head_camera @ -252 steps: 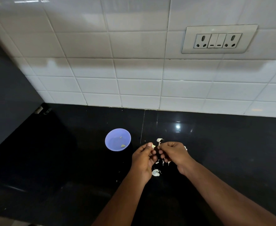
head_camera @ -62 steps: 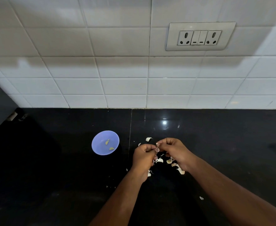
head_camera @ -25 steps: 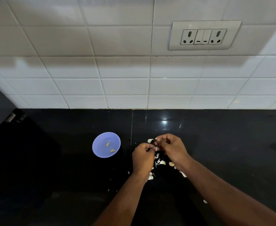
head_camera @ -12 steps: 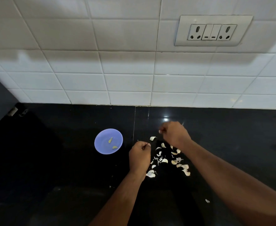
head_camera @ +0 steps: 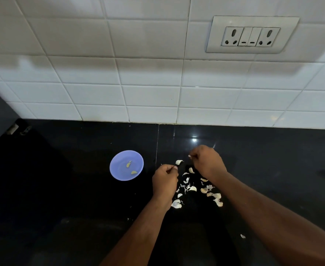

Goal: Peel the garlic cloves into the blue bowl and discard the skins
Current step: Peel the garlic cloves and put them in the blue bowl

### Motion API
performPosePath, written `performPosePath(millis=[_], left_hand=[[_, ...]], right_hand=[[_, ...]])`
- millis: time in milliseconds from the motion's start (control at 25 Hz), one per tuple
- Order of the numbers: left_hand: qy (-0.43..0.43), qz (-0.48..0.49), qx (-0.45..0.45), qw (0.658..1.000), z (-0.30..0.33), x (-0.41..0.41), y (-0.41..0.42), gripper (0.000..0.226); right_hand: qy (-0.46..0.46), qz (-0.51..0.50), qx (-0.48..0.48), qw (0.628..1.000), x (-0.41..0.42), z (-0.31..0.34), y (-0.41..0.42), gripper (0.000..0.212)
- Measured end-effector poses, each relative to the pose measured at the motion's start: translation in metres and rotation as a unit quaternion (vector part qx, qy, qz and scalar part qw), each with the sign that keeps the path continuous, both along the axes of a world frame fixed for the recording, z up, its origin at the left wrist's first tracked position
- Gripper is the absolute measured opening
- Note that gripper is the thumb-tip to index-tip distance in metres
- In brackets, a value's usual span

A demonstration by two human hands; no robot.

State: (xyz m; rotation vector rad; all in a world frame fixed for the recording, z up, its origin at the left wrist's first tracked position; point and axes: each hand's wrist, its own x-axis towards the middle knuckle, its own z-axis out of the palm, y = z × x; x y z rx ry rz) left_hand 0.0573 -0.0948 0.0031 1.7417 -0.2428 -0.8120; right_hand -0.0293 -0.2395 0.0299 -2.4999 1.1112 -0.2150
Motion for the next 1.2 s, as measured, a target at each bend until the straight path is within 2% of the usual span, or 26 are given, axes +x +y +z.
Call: performPosePath(millis=[40,120,160,240,320,360,400,480,760,1120,1200], left_hand=[[0.006,0.000,-0.001,1.000,-0.001,-0.001,0.000,0.013],[0.010,-0.002,-0.002,1.000,0.000,-0.003,0.000,0.014],[0.011,-0.006,-0.001,1.000,0.000,-0.004,-0.001,0.014],[0.015,-0.008,-0.006,1.000,0.002,-0.006,-0.002,0.015],[0.029,-0.005,-0.012,0.999,0.006,-0.006,-0.004,0.014],[0.040,-0.006,-0.018,0.999,0.008,-0.006,-0.005,0.013],[0.058,-0.005,-0.026,0.998,0.009,-0.005,-0.006,0.013],[0.106,0.005,-0.053,0.993,0.013,-0.004,-0.007,0.012],[0.098,-0.009,-0.084,0.992,0.019,-0.004,-0.009,0.008],[0.181,-0.016,-0.120,0.976,0.025,-0.004,-0.005,0.010],[0.152,-0.027,-0.101,0.983,0.027,-0.006,-0.006,0.012]], right_hand=[[0.004,0.006,-0.029,1.000,-0.001,0.000,-0.001,0.014],[0.085,0.042,-0.053,0.994,-0.002,-0.005,0.001,0.012],[0.128,0.053,-0.044,0.989,-0.004,-0.008,0.003,0.012],[0.139,0.042,-0.013,0.989,-0.002,-0.008,0.003,0.012],[0.040,-0.008,0.098,0.994,0.000,-0.003,0.002,0.010],[-0.030,-0.029,0.178,0.983,0.000,0.001,0.006,0.009],[-0.094,-0.043,0.254,0.962,-0.002,0.005,0.012,0.007],[-0.176,-0.047,0.346,0.920,-0.009,0.011,0.024,0.007],[-0.249,-0.039,0.396,0.883,-0.026,0.011,0.030,0.013],[-0.341,-0.106,0.597,0.718,-0.029,0.008,0.031,0.018],[-0.337,-0.109,0.599,0.718,-0.030,0.006,0.032,0.015]])
